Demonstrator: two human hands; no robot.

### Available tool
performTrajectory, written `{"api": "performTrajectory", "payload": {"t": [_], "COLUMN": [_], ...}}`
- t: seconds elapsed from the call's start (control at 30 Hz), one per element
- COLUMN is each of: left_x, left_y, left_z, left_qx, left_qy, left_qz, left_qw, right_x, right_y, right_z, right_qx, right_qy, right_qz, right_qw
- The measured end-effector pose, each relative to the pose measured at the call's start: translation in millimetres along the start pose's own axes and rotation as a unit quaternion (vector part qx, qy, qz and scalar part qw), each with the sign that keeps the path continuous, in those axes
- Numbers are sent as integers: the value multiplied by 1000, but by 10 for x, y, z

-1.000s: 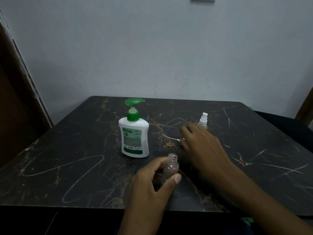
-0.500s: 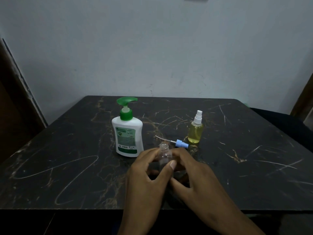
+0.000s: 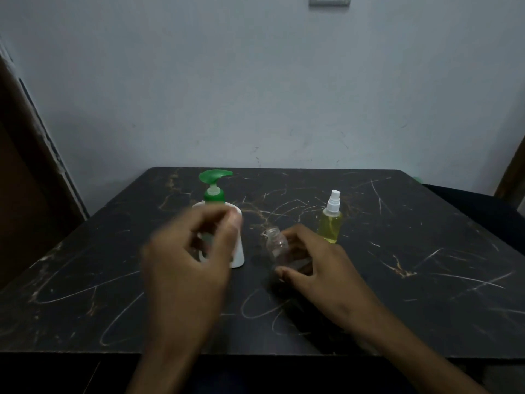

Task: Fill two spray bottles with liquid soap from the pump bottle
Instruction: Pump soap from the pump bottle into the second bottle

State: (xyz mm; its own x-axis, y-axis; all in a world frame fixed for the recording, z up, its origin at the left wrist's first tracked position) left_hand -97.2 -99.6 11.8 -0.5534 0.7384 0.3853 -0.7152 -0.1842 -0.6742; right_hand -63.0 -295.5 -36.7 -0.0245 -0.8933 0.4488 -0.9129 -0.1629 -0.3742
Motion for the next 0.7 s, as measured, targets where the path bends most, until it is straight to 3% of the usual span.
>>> {"api": "performTrajectory", "payload": {"t": [0.1,0.17,0.43,0.7], "left_x": [275,306,-367,-602], "left_y": [-564,-1013,-1857,-1907], "left_z": [127,140,-207,-423], "left_qx": [-79,-89,-16,103], "left_qy": [-20,-28,-166,-165], "left_qz": [95,99,-135,-221], "left_qw": [992,991,977,956], "right_x": [-41,-84,-215,-289], "right_y": [-203,-344,-666,-799], "right_z": [-99,-161,-200,-133], "right_qx": [27,42,94,126], "right_qy": [-4,-4,11,1], "right_qz": [13,31,96,104], "right_qw": [1000,999,991,987]}}
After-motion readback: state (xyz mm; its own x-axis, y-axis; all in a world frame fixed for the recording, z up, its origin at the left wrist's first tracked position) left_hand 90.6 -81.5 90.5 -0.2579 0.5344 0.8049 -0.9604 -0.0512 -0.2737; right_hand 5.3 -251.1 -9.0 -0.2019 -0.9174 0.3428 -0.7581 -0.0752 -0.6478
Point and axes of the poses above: each hand's wrist, its own y-axis away from the middle knuckle, its own x-axis out of the back of the hand, z = x × y, the point moved 2 cm from there along -y, towards the middle knuckle, and after that the axes turned 11 degrees about -y, right-handed, at the moved point
